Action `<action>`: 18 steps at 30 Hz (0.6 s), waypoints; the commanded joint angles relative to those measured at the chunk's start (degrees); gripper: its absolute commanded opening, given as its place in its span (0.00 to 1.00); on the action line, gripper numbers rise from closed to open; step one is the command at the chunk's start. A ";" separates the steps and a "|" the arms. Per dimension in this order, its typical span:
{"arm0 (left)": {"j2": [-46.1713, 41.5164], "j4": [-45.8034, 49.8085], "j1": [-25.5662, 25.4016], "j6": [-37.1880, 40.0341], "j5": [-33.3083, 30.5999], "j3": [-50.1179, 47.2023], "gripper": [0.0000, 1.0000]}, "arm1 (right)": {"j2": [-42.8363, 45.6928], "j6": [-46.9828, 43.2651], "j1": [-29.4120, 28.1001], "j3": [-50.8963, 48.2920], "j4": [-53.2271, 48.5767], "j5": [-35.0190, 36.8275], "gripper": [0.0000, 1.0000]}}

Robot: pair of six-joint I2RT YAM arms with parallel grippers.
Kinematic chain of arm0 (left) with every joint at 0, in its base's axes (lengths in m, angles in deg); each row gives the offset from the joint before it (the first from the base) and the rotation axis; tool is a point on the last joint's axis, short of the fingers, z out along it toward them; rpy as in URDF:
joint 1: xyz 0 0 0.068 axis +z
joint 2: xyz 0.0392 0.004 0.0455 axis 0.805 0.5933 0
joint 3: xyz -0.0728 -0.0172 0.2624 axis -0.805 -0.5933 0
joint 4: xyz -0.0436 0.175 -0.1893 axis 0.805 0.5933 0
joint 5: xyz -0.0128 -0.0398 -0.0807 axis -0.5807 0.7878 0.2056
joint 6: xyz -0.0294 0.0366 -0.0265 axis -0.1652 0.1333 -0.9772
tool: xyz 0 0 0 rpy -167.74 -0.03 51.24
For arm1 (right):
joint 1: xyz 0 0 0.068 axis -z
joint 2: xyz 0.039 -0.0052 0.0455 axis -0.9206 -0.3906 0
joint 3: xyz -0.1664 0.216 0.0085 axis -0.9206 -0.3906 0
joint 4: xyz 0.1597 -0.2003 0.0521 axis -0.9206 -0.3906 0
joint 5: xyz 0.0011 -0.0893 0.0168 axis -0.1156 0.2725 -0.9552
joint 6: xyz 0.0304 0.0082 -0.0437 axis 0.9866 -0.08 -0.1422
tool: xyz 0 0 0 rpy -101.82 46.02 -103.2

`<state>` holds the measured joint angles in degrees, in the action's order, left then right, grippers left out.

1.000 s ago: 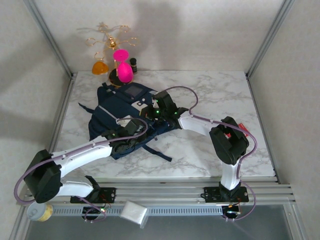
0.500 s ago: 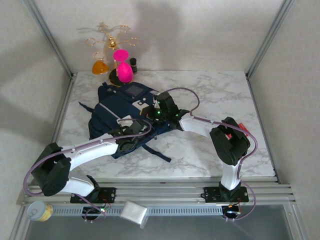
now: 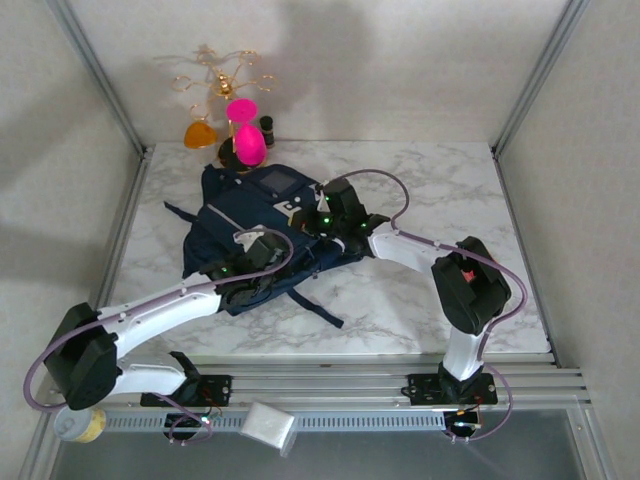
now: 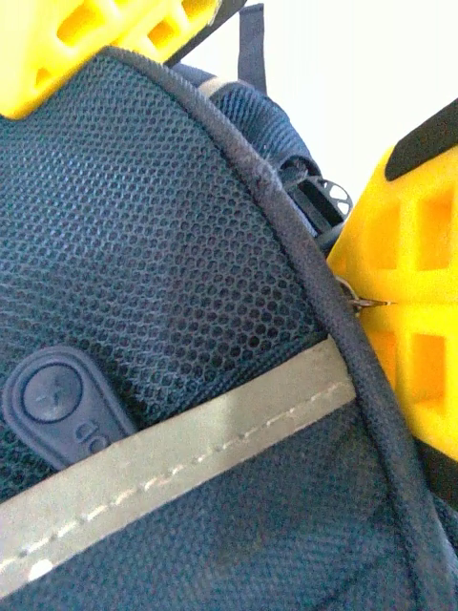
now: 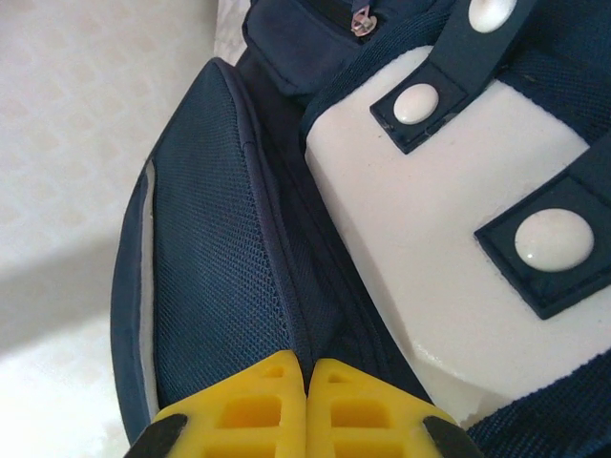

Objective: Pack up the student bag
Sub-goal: Unzip the student bag at the center of the table.

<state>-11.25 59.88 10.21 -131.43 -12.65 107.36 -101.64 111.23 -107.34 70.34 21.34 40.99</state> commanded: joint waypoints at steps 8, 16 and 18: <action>-4.41 7.38 1.46 9.17 5.07 -0.81 0.00 | 7.45 -7.09 9.29 -0.12 -7.83 -5.66 0.00; -3.63 4.23 2.97 13.87 9.93 -0.03 0.00 | 7.31 -12.12 15.83 1.95 -13.40 -7.80 0.00; -2.32 2.17 3.38 14.74 10.77 0.23 0.00 | 6.38 -13.63 16.88 3.70 -15.16 -8.00 0.00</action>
<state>-14.81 59.70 12.13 -119.48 -1.64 107.38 -97.07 100.94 -94.45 70.36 6.87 30.62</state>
